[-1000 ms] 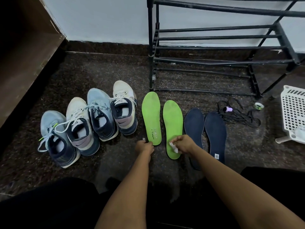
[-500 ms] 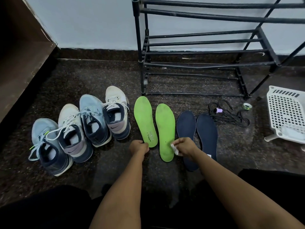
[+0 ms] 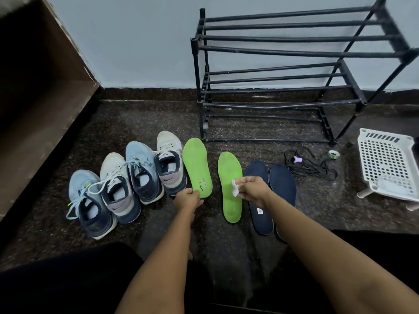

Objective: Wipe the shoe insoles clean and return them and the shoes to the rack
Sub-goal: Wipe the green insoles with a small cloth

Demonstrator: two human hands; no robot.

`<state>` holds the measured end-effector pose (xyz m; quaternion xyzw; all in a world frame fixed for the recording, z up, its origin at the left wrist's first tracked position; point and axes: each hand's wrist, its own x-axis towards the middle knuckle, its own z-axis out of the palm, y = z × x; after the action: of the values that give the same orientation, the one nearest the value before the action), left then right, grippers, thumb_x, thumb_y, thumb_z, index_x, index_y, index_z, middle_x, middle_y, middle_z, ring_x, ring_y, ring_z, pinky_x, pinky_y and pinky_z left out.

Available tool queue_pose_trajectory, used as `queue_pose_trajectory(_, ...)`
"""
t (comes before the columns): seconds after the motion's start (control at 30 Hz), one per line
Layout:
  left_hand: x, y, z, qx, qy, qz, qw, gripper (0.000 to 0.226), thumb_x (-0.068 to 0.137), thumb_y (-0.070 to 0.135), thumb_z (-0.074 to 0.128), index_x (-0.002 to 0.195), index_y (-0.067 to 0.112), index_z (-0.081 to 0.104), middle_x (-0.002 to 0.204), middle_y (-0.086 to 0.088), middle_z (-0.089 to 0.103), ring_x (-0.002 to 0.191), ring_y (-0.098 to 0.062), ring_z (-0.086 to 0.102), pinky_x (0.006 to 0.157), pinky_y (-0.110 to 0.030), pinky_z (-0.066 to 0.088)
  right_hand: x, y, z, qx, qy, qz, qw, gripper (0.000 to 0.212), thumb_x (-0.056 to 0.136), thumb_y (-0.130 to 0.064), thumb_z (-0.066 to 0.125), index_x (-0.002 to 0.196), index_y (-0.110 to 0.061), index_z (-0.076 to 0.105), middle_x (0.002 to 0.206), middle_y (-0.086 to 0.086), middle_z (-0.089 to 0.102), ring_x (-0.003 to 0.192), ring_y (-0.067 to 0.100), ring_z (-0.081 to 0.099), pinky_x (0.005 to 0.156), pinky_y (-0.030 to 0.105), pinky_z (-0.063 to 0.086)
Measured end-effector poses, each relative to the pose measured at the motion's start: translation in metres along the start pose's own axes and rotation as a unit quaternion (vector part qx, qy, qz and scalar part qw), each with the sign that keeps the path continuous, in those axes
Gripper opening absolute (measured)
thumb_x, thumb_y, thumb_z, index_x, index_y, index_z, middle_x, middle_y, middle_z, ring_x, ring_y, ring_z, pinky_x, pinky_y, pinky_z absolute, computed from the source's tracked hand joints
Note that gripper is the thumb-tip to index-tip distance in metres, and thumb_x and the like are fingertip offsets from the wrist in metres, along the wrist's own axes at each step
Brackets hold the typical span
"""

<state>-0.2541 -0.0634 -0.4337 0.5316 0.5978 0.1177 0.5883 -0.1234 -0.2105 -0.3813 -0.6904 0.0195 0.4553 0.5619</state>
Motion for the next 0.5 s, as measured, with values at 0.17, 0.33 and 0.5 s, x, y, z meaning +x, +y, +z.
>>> queue_pose_trajectory(0.17, -0.040, 0.031, -0.010, -0.040, -0.026, 0.043, 0.998, 0.022, 0.090, -0.001, 0.060, 0.111, -0.007, 0.062, 0.097, -0.016, 0.063, 0.063, -0.014, 0.061, 0.049, -0.015, 0.053, -0.035, -0.038, 0.010, 0.022, -0.023, -0.029, 0.999, 0.018, 0.087, 0.013, 0.051, 0.097, 0.003, 0.063, 0.111, 0.016, 0.061, 0.099, 0.022, 0.059, 0.068, 0.021, 0.057)
queue_pose_trajectory(0.33, -0.082, 0.070, -0.016, -0.072, -0.064, 0.080, 0.992, 0.011, 0.090, -0.002, 0.059, 0.101, 0.000, 0.062, 0.094, -0.013, 0.064, 0.069, -0.014, 0.062, 0.052, -0.015, 0.054, -0.080, -0.083, 0.018, 0.068, -0.030, -0.088, 0.993, 0.025, 0.076, 0.018, 0.061, 0.100, 0.013, 0.063, 0.093, 0.015, 0.066, 0.084, 0.021, 0.065, 0.064, 0.017, 0.057)
queue_pose_trajectory(0.5, -0.123, 0.113, -0.025, -0.092, -0.106, 0.122, 0.983, 0.016, 0.091, 0.000, 0.059, 0.107, 0.000, 0.063, 0.093, -0.007, 0.066, 0.072, -0.011, 0.063, 0.060, -0.017, 0.057, -0.128, -0.119, 0.020, 0.043, -0.041, -0.174, 0.983, 0.010, 0.078, 0.016, 0.061, 0.084, 0.009, 0.063, 0.067, 0.012, 0.068, 0.053, 0.016, 0.065, 0.052, 0.020, 0.054)
